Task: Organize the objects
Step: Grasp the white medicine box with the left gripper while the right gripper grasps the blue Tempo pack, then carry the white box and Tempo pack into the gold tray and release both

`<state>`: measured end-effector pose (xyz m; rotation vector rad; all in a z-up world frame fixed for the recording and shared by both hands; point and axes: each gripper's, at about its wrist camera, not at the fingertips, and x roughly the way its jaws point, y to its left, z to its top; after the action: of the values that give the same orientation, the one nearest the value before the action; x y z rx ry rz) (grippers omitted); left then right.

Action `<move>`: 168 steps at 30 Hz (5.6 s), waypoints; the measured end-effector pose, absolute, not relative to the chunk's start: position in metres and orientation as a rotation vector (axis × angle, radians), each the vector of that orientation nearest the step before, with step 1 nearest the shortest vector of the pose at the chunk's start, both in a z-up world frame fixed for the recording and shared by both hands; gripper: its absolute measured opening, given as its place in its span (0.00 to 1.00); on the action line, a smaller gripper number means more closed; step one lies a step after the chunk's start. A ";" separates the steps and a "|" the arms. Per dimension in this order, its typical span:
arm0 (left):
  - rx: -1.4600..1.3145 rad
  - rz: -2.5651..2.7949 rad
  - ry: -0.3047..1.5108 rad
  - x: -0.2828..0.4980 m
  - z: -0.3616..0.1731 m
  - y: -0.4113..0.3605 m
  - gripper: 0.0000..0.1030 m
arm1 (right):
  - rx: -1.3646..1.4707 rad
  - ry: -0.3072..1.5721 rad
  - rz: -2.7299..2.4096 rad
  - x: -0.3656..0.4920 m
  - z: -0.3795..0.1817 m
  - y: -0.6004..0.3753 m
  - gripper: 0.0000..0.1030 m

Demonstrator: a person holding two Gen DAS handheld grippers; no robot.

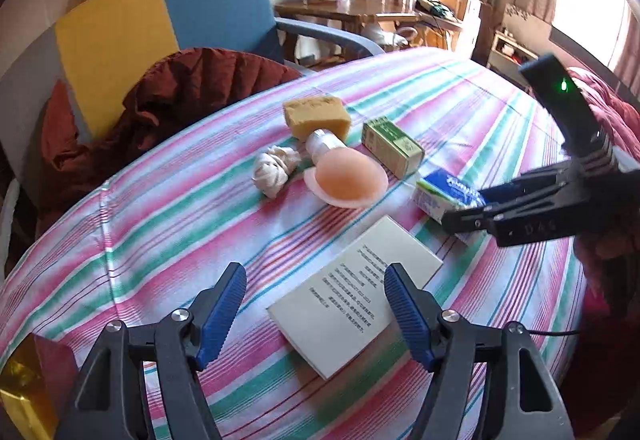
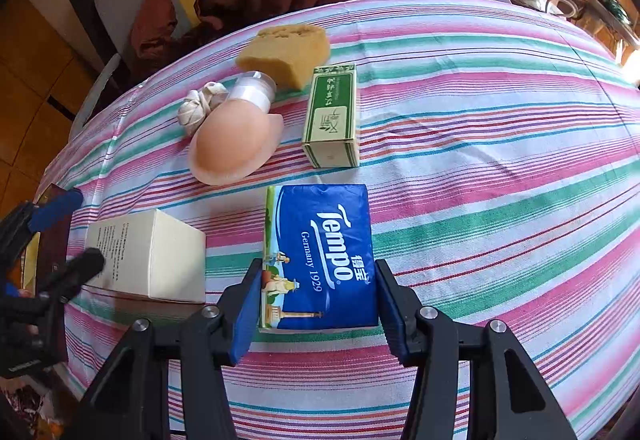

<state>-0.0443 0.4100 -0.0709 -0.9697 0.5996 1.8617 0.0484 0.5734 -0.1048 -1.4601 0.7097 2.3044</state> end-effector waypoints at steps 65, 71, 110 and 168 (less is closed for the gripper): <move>-0.933 2.208 0.170 0.011 -0.077 0.243 0.49 | -1.512 0.460 2.488 0.032 -0.111 0.513 0.51; -0.996 2.277 0.082 -0.029 -0.060 0.189 0.49 | -1.493 0.344 2.580 0.027 -0.105 0.490 0.51; -1.554 2.543 0.143 -0.245 -0.105 0.000 0.54 | -1.476 0.403 3.114 -0.031 -0.049 0.280 0.51; -1.178 2.737 -0.568 -0.050 -0.075 -0.024 0.55 | -1.618 0.576 3.004 -0.174 -0.046 0.174 0.71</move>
<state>-0.0498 -0.0243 -0.0747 -1.1783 -0.5685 2.7365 -0.1736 0.1741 -0.0463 -1.6175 0.5755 3.0044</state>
